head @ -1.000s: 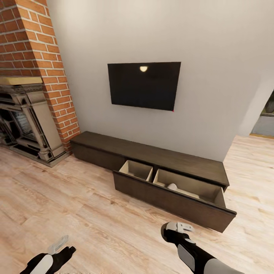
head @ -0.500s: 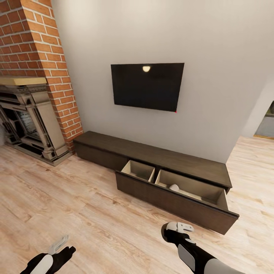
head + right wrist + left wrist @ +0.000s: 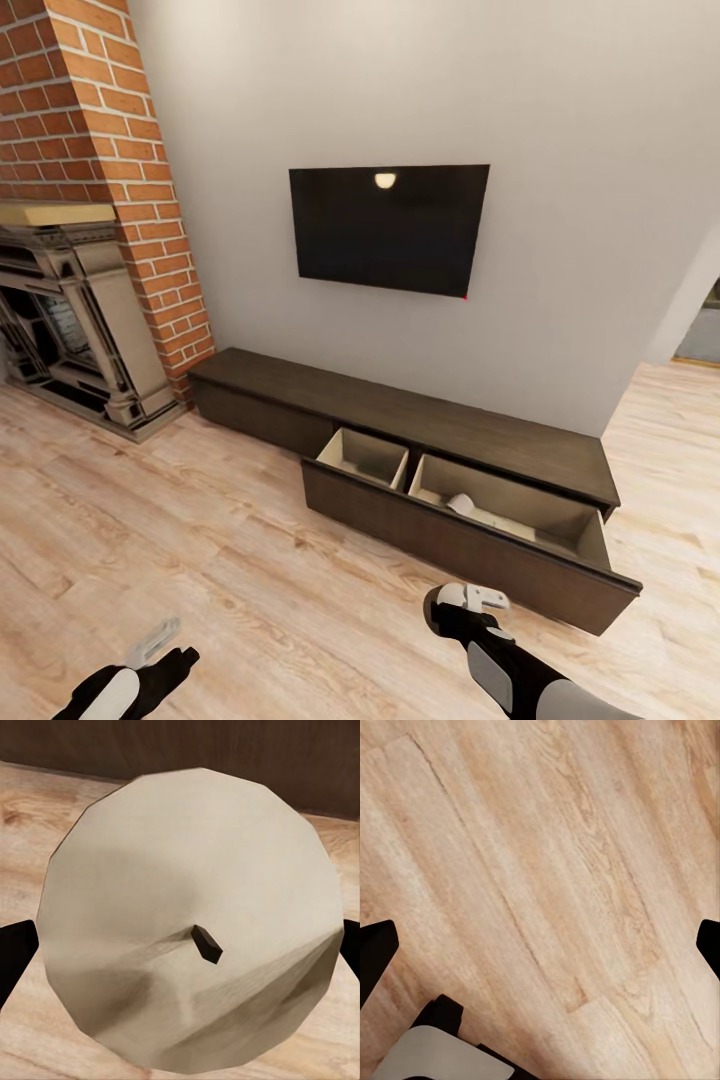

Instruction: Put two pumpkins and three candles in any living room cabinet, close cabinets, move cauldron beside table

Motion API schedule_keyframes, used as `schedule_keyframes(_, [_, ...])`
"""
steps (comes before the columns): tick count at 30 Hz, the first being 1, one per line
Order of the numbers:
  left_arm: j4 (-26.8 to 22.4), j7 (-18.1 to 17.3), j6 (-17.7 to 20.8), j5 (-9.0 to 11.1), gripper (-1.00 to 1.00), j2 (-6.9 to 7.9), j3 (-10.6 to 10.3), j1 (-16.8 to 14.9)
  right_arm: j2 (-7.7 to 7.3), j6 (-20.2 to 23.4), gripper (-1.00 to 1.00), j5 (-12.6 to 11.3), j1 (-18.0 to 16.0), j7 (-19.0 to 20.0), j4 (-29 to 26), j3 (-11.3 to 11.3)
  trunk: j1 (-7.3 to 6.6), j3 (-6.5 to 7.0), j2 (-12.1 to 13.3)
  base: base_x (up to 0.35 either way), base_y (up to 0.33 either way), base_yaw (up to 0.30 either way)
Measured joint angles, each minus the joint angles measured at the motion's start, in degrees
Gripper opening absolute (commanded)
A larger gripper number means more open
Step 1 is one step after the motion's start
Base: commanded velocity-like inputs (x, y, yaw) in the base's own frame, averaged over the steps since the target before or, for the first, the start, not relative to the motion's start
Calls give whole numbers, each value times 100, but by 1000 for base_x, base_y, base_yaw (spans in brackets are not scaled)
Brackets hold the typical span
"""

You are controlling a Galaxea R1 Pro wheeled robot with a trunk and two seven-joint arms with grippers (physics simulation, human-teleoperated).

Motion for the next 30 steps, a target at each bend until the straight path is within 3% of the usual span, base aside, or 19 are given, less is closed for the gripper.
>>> schedule_keyframes(11, [1,-2,-1,0,100,8,-1,0,-1,-1,-100,1,0,0,1,0,1,0,0,-31,-38,0])
schedule_keyframes(19, [1,-2,-1,0,100,17,-1,0,-7,26,-100,-18,0,-7,2,-19,-3,0,0,211,-188,-7])
schedule_keyframes(30, [2,-2,-1,0,100,25,-2,-2,-5,57,-100,-23,1,72,2,-14,-3,0,0,259,-70,-247])
